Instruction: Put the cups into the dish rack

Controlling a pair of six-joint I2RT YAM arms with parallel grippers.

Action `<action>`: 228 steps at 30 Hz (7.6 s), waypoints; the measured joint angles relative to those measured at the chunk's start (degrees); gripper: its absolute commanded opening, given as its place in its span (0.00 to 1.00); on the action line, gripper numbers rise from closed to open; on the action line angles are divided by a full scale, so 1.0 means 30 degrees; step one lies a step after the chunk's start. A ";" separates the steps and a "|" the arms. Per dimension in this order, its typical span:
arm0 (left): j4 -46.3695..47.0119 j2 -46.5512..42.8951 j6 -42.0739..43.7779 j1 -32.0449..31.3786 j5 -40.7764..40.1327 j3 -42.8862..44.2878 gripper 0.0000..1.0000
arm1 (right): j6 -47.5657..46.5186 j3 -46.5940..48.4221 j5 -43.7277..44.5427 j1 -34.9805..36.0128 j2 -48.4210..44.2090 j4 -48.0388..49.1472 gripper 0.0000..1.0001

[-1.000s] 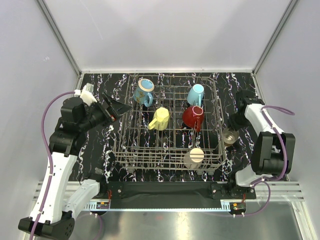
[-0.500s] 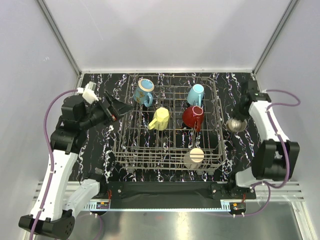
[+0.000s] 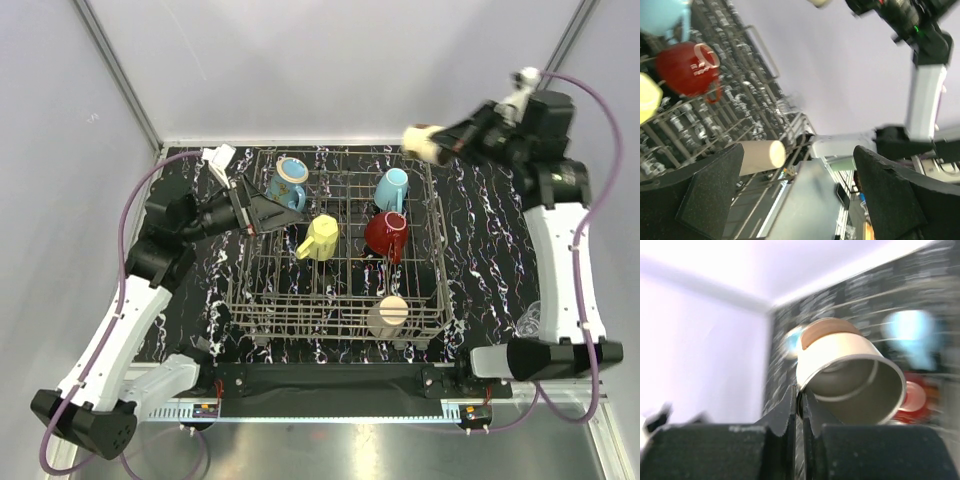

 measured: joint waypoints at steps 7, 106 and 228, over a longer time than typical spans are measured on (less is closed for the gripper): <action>0.4182 -0.1180 -0.1202 -0.0758 -0.0313 -0.0605 0.99 | 0.2142 0.0590 -0.6193 0.6164 0.1800 0.4568 0.00; -1.5176 0.6674 1.0513 -0.8531 -2.1099 0.5712 0.00 | -0.2302 -0.5807 1.5846 1.3289 -0.3606 -0.6462 0.85; -0.8976 0.1953 1.1300 -0.7053 -1.2575 0.2339 0.99 | 0.4051 -1.8724 1.6655 -1.0681 -0.2973 -0.1341 0.60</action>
